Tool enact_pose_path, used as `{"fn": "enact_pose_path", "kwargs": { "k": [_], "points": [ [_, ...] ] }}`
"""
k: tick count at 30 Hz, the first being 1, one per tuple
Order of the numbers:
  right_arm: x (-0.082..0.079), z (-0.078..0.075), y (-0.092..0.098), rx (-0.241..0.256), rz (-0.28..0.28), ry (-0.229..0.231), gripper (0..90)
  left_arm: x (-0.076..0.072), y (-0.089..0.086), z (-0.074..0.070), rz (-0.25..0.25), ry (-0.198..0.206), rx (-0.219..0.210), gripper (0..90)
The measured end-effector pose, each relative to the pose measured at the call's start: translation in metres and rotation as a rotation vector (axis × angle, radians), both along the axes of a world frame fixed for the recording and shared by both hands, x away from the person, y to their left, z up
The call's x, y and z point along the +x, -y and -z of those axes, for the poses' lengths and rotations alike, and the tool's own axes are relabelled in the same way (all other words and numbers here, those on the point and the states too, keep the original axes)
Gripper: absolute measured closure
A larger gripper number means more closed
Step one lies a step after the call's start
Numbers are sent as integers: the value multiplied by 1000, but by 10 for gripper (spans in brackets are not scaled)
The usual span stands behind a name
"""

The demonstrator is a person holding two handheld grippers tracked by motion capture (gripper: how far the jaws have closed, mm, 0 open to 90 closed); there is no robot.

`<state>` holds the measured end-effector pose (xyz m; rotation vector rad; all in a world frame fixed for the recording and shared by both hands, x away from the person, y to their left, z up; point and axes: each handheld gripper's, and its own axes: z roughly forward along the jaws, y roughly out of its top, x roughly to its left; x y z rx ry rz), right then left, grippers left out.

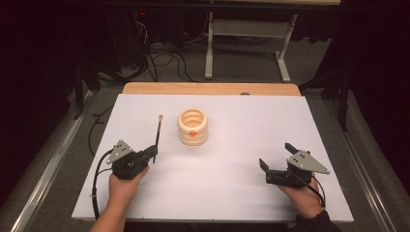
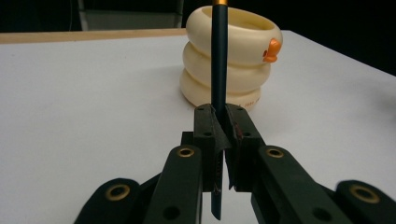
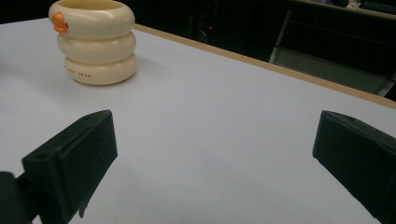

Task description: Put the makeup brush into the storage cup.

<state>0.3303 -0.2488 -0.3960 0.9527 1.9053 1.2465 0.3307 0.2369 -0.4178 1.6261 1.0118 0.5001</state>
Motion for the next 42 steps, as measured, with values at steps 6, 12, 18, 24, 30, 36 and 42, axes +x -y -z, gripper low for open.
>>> {"fn": "enact_pose_path", "kwargs": {
  "k": [6,12,18,24,30,36,42],
  "points": [
    [-1,0,-1,-2,1,-1,10,-2,1,-2,5,21,-2,843],
    [-1,0,-1,-6,-3,0,10,-1,5,-4,29,25,2,843],
    [0,1,-2,-10,-5,4,10,2,21,-12,73,37,16,843],
    [0,1,-2,-6,-6,-1,10,5,36,-21,104,62,32,843],
    [0,1,-2,-3,-8,4,10,8,50,-24,126,70,32,843],
    [0,1,-2,-5,1,7,10,12,63,-26,154,76,36,843],
    [0,1,-2,-4,0,7,10,15,75,-27,181,81,36,844]
  ]
}}
